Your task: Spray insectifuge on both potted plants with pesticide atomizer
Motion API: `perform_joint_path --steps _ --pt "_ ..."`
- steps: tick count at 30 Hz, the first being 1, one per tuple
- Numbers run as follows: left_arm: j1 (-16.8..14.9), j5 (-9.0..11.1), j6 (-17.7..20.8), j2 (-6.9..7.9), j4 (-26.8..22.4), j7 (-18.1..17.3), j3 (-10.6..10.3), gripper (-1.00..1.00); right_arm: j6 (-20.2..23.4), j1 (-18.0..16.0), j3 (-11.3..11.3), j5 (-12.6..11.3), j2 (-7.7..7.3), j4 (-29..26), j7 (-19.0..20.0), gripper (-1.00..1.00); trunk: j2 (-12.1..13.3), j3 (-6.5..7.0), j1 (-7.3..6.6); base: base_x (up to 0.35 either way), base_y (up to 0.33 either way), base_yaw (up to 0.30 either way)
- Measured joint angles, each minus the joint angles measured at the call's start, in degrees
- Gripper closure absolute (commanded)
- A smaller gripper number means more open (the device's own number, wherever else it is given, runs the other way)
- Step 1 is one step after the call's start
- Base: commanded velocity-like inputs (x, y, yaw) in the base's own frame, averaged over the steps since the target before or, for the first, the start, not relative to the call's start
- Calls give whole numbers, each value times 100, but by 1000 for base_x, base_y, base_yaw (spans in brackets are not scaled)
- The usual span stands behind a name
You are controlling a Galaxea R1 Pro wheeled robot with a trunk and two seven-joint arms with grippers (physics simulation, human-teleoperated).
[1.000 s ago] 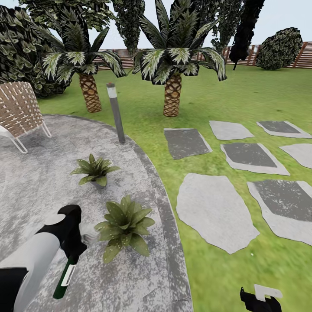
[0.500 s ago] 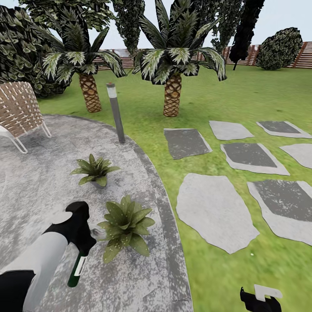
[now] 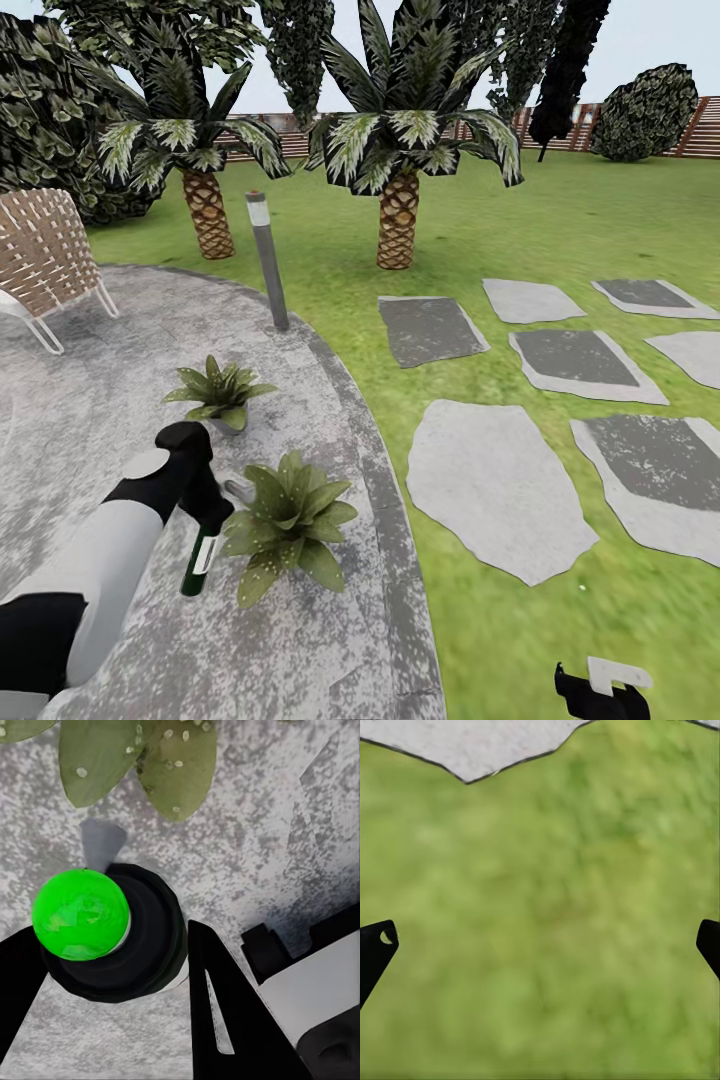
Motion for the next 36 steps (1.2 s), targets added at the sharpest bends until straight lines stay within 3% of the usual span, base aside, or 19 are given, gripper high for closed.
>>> perform_joint_path --steps 6,11,20,22,27,36 --pt "68 -7 7 86 31 1 -326 100 0 1 0 0 0 -3 0 -100 0 0 0 12 -34 0" --pt "97 -12 11 109 40 3 -348 100 1 0 0 0 1 -6 1 -100 0 0 1 4 -225 4" --pt "197 -8 54 454 63 4 -346 100 1 1 2 -1 10 -5 -1 -100 0 0 3 -251 -185 244" --pt "345 -2 60 513 65 4 -334 100 1 -2 1 0 10 -5 -1 -100 0 0 2 -128 -208 278" --pt "621 5 68 480 64 4 -319 100 1 0 0 -3 11 -6 -1 -100 0 0 0 -23 -261 277" --pt "671 39 78 479 66 4 -279 100 1 1 0 -9 10 -7 0 -100 0 0 0 -1 -274 53"
